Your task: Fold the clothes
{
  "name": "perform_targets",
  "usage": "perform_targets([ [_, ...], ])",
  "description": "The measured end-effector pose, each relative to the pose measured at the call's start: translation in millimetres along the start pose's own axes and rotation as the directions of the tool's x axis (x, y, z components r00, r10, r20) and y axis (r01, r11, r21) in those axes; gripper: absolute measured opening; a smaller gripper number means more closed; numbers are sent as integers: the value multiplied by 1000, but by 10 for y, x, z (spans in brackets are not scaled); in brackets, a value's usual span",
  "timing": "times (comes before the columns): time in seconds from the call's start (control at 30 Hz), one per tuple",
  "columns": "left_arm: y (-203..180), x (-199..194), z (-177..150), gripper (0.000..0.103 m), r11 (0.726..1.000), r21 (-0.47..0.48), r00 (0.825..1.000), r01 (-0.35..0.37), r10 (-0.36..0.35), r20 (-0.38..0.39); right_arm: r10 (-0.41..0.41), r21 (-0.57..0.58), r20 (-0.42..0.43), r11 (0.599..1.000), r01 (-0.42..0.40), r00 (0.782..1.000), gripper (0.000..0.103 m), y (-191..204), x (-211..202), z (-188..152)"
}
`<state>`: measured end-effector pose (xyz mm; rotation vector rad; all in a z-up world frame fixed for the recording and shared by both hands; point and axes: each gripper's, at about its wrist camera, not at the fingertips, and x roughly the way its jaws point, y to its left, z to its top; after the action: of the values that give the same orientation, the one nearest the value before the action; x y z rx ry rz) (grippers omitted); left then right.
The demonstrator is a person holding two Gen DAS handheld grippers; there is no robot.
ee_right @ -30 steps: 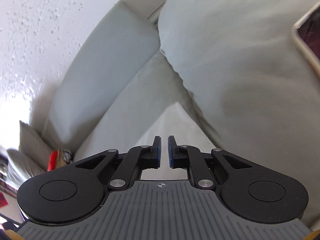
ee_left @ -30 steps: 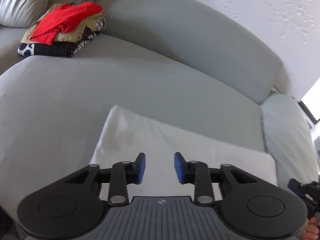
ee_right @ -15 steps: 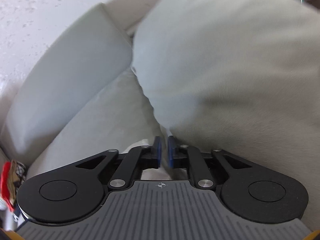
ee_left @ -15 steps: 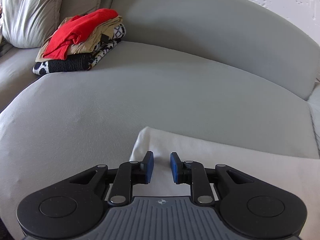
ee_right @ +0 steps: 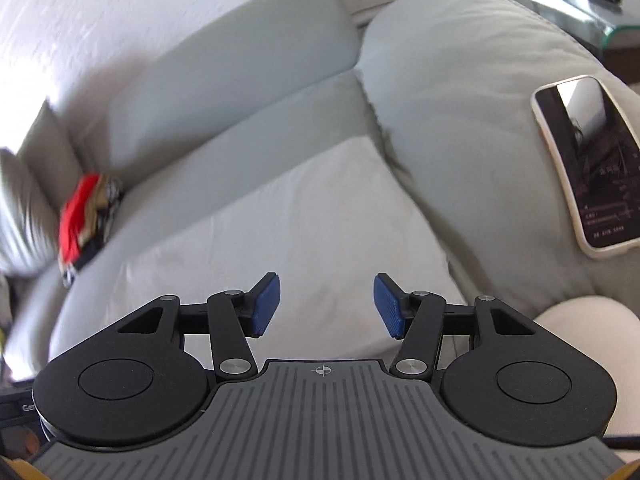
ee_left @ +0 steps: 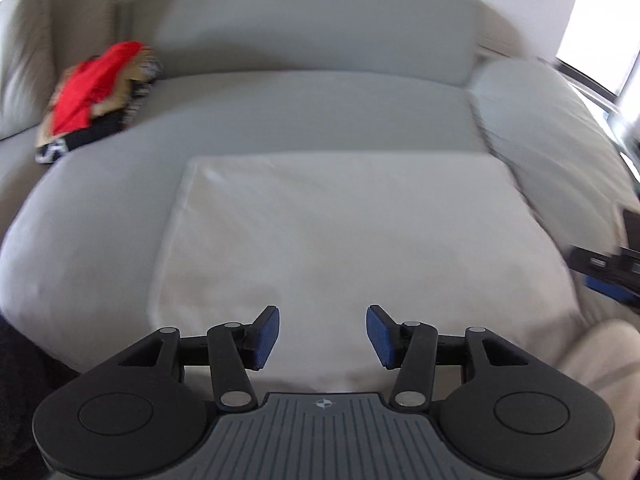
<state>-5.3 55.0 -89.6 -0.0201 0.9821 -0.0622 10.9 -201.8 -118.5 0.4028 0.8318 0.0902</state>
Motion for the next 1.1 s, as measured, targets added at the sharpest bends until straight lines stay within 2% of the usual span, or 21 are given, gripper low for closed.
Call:
perform_targets([
  [0.07, -215, 15, -129, 51, 997, 80, 1000, 20, -18, -20, 5, -36, -32, 999, -6, 999, 49, -16, -23, -94],
  [0.13, -362, 29, -220, 51, 991, 136, 1000, 6, -3, -26, -5, -77, -45, 997, 1, 999, 30, -33, -69, -159],
  [0.17, -394, 28, -240, 51, 989, 145, 1000, -1, 4, -21, -13, -91, -44, 996, 9, 999, 29, -46, -95, -178],
  [0.3, -368, 73, -210, 51, 993, 113, 1000, -18, 18, 8, -28, -101, -55, 995, 23, 998, 29, -122, -144, -258],
  [0.43, -286, 197, -69, 50, 997, 50, 998, -64, 62, 28, -38, -117, -42, 993, 33, 998, 29, -178, -62, -169],
  [0.67, -321, 502, 138, 49, 998, -1, 995, -66, 65, 76, -22, -187, -40, 982, 15, 999, 30, -26, 287, 74],
  [0.73, -354, 607, 123, 48, 997, 6, 995, -79, 79, 69, -32, -201, -36, 979, 24, 999, 36, 10, 383, 60],
  [0.8, -379, 720, 62, 49, 996, 28, 996, -86, 85, 20, -54, -232, -93, 972, 31, 994, 43, 27, 511, 0],
  [0.9, -426, 684, -22, 49, 990, 96, 994, -104, 101, 32, -66, -301, -104, 953, 32, 992, 43, 50, 454, -110],
  [0.97, -423, 628, -60, 49, 990, 89, 994, -108, 107, 17, -71, -290, -138, 957, 29, 988, 43, 36, 356, -136],
  [1.03, -418, 562, -118, 49, 992, 84, 995, -97, 98, -14, -71, -228, -227, 973, 17, 971, 44, -38, 279, -167],
  [1.1, -416, 531, -229, 49, 995, 87, 992, -56, 66, -110, -41, -131, -337, 991, -4, 941, 42, -169, 198, -258],
])
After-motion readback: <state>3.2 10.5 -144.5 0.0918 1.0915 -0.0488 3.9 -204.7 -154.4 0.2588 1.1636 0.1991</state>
